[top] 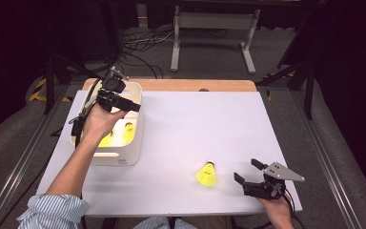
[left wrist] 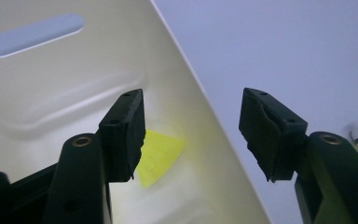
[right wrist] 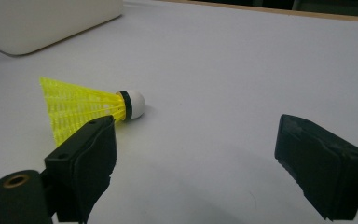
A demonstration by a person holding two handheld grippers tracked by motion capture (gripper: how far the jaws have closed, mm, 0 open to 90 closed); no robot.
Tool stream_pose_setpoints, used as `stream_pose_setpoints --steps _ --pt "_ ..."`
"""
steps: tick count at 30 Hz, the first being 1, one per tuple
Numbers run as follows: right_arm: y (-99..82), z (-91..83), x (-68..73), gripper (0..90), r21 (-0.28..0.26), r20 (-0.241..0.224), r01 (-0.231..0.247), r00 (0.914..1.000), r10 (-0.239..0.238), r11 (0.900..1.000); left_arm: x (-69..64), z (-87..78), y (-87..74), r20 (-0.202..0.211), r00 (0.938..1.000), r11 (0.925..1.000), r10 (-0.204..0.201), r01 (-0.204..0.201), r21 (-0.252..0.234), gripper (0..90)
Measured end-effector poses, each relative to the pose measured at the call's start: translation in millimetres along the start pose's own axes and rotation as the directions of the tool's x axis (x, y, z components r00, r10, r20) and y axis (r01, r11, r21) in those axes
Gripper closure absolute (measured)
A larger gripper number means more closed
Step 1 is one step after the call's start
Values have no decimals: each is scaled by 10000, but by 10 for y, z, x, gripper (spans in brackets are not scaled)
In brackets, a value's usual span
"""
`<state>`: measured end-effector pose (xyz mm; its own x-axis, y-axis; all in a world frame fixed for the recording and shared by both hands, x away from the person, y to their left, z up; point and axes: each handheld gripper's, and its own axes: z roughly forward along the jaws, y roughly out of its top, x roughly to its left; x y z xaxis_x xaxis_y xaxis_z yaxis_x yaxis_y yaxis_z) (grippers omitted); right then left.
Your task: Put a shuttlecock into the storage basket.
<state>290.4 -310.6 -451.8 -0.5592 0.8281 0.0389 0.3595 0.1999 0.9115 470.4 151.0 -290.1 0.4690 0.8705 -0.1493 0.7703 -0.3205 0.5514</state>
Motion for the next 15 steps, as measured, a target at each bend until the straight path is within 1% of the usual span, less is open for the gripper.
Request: stream_pose_setpoints --steps 8,15 --pt "0 1 3 132 23 10 12 10000 -12 10000 -93 3 31 174 9997 9998 150 -147 -140 414" --pt "0 4 3 132 11 -17 32 10000 -32 10000 -171 28 45 330 9990 9995 288 -285 -112 414"
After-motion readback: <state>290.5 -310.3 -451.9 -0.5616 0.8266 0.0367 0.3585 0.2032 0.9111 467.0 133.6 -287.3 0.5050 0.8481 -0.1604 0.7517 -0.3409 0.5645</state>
